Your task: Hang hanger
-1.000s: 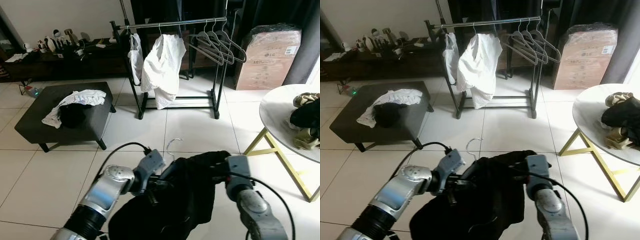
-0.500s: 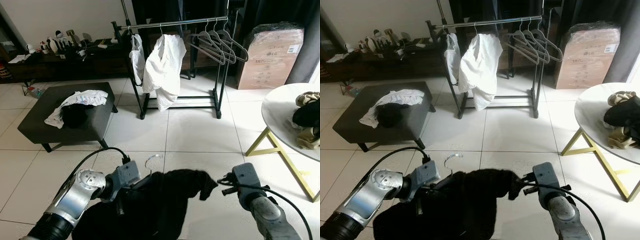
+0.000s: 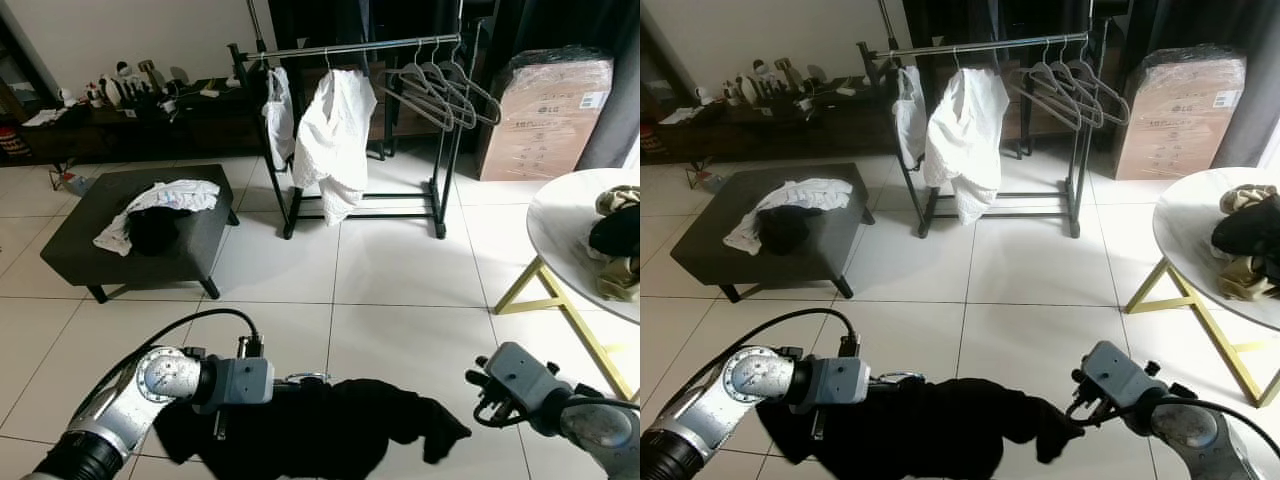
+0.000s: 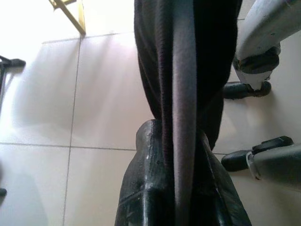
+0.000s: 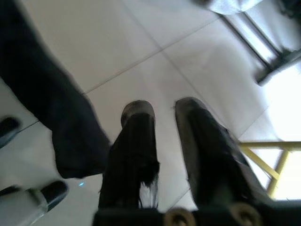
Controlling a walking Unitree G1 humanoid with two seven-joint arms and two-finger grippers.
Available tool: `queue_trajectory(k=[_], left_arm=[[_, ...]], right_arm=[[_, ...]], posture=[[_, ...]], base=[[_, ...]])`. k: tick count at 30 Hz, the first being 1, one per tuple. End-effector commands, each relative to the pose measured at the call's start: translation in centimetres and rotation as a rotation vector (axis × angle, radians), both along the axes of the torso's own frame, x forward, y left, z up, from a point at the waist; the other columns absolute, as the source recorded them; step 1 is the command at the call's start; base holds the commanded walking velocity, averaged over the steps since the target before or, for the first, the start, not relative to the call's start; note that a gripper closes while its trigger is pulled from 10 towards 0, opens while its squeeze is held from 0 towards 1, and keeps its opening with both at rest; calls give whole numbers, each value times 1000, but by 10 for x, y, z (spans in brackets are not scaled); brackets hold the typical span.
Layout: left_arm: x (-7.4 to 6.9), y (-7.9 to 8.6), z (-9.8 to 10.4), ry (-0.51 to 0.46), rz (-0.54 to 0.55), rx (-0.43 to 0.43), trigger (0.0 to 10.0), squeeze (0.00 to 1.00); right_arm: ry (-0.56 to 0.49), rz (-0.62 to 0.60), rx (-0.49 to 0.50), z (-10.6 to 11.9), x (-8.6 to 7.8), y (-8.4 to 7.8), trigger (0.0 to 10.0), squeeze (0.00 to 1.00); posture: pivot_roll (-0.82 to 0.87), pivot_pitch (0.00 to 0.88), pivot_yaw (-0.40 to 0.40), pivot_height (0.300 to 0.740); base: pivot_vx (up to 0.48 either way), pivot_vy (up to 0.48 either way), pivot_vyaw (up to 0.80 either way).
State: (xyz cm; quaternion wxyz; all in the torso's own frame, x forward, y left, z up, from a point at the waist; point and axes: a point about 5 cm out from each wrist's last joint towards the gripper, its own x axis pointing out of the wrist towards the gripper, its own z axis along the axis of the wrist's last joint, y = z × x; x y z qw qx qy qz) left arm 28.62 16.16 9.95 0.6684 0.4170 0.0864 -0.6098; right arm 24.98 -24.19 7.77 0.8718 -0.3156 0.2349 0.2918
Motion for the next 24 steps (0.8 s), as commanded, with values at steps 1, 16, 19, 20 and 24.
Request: queue_trajectory(k=[1, 16, 19, 20, 24], left_arm=[[3, 5, 10, -21, -31, -11, 10000, 0], [-6, -4, 15, 22, -221, -43, 10000, 0], [-6, -3, 13, 29, -239, -24, 10000, 0], [-7, -1, 12, 33, -240, -11, 10000, 0], [-8, 2, 8, 58, -250, 17, 10000, 0]], right_arm=[[27, 96, -18, -2, -5, 9, 10000, 1000], [178, 199, -177, -48, -14, 27, 10000, 0], [229, 223, -166, -51, -21, 25, 10000, 0], [247, 232, -169, -51, -23, 23, 10000, 0], [299, 251, -200, -55, -29, 13, 10000, 0]], posture=[[-152, 70, 130, 740], [-146, 48, 133, 740], [-149, 50, 132, 740], [-149, 50, 132, 740], [-149, 50, 132, 740]], base=[[0, 0, 0], [0, 0, 0], [0, 0, 0], [0, 0, 0], [0, 0, 0]])
